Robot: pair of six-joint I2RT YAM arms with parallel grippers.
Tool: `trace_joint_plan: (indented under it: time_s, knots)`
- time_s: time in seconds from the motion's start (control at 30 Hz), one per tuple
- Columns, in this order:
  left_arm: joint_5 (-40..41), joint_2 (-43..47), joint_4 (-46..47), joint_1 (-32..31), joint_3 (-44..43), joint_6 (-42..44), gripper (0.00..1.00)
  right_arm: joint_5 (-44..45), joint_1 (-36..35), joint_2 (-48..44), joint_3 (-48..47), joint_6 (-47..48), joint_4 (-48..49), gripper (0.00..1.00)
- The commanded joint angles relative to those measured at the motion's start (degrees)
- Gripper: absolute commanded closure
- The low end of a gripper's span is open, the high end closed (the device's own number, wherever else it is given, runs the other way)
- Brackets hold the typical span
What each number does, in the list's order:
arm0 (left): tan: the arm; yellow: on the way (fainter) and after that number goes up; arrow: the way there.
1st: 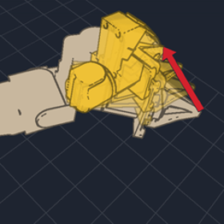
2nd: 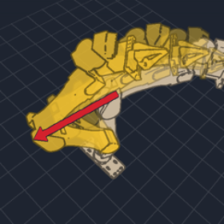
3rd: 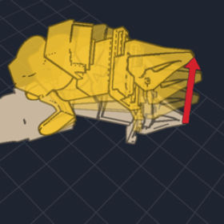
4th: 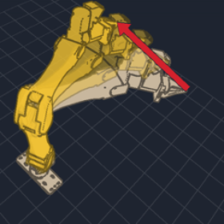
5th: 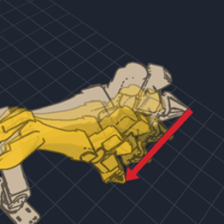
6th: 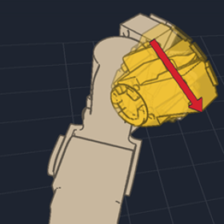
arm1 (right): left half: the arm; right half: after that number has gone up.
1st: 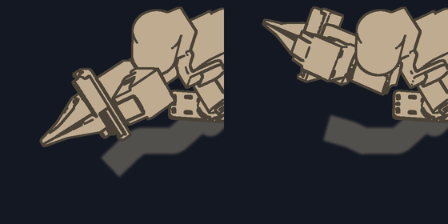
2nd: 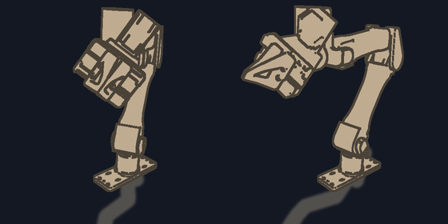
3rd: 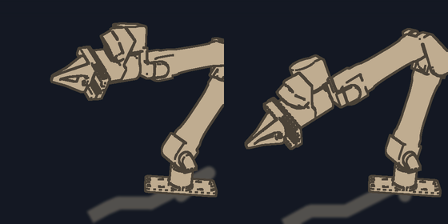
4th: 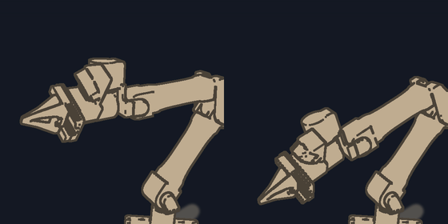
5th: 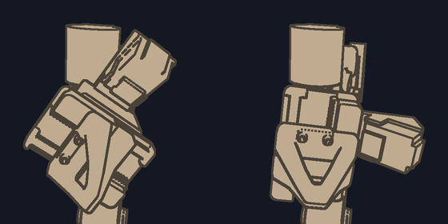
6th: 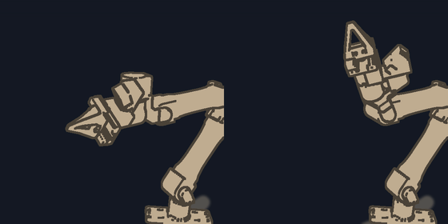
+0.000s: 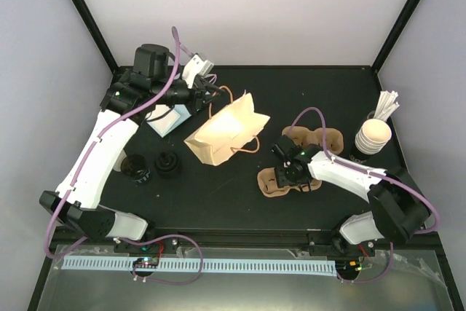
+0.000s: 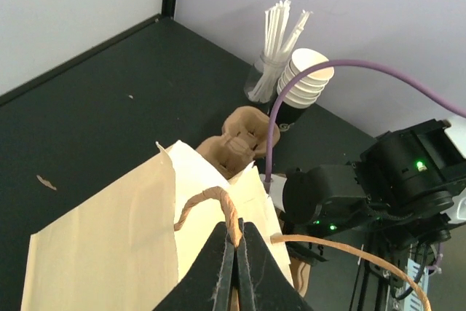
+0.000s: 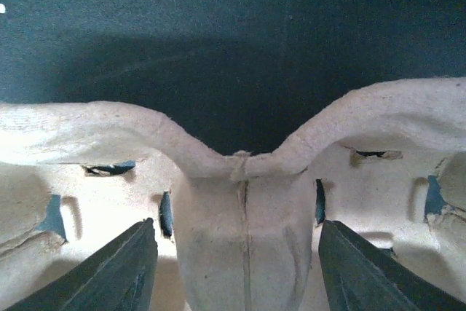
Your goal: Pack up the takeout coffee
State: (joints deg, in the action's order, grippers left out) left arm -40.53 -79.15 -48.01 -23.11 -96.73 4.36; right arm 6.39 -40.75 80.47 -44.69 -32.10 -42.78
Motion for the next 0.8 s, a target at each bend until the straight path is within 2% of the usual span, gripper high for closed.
trace_joint_plan:
  time_s: [0.0,0.2,0.37,0.53,0.73,0.77]
  knots:
    - [-0.19,-0.23,0.51,-0.67,1.05,1.79,0.98,1.97,-0.19,1.08,0.35,-0.86,2.21,0.37]
    - [-0.17,-0.21,0.54,-1.04,1.16,1.79,0.98,3.31,-0.20,2.09,0.31,-0.67,2.73,0.40]
    - [0.04,-0.30,0.29,-1.32,1.05,1.87,0.98,3.34,-0.20,2.07,0.30,-0.34,3.06,0.50]
    - [0.32,-0.29,0.28,-1.56,1.10,2.05,0.98,3.52,-0.20,-2.01,0.55,0.16,2.77,0.57]
    - [0.80,-0.30,-0.05,-1.98,1.11,2.23,0.98,3.36,-0.20,-7.26,-0.36,0.63,0.49,0.60]
    - [1.10,-0.30,0.00,-2.00,1.17,2.23,0.98,3.31,-0.20,-8.23,-0.78,0.63,-0.14,0.64]
